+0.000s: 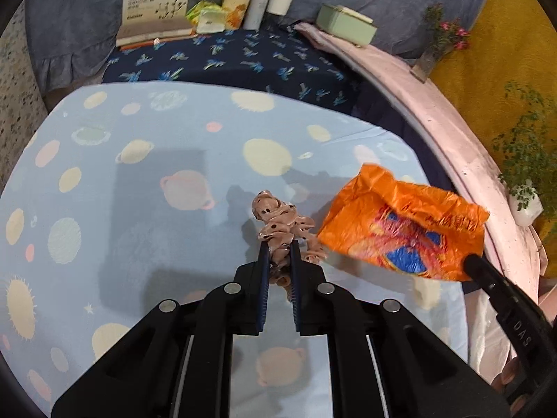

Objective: Collect trash
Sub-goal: 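Grasp the pink-brown scrunchie with the left tool while the right tool grasps the orange wrapper, then carry scrunchie and wrapper over the bin and open both tools to drop them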

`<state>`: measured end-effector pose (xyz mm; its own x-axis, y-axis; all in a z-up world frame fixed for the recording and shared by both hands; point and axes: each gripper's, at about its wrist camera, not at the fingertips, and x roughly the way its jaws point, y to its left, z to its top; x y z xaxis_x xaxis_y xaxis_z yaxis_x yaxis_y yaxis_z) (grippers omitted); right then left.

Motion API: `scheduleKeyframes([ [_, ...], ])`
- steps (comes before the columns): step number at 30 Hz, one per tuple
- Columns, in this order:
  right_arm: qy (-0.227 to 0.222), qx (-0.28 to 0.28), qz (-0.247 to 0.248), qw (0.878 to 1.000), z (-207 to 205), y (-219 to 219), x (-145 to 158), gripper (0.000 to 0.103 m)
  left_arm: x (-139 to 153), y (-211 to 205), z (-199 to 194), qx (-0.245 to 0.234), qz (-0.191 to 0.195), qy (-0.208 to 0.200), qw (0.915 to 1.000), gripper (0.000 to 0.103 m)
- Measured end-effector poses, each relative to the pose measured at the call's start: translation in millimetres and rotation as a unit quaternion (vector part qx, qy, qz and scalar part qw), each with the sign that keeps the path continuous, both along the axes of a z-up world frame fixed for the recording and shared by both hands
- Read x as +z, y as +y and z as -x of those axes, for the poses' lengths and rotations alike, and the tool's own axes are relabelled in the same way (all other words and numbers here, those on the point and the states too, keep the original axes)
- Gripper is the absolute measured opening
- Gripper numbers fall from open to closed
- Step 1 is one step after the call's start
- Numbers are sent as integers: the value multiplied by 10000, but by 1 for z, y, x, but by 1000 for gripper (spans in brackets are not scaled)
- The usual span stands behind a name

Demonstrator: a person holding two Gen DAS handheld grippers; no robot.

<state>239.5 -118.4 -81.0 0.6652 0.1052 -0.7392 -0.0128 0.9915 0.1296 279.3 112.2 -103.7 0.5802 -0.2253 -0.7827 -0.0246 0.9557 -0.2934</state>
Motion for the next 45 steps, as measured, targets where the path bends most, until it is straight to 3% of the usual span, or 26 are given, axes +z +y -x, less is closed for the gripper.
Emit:
scheduleKeyframes([
  [8, -476, -328, 9, 9983, 40, -43, 47, 3, 48, -50, 26, -497, 19, -483, 9976, 10],
  [19, -844, -821, 296, 9926, 109, -102, 69, 3, 82, -139, 67, -1344, -46, -864, 9871, 11],
  [28, -1131, -1695, 755, 9761, 157, -167, 79, 3, 85, -207, 96, -2051, -24, -962, 9740, 11],
  [45, -584, -2461, 938, 9629, 195, -237, 50, 3, 58, -298, 123, -2897, -96, -667, 9548, 11],
])
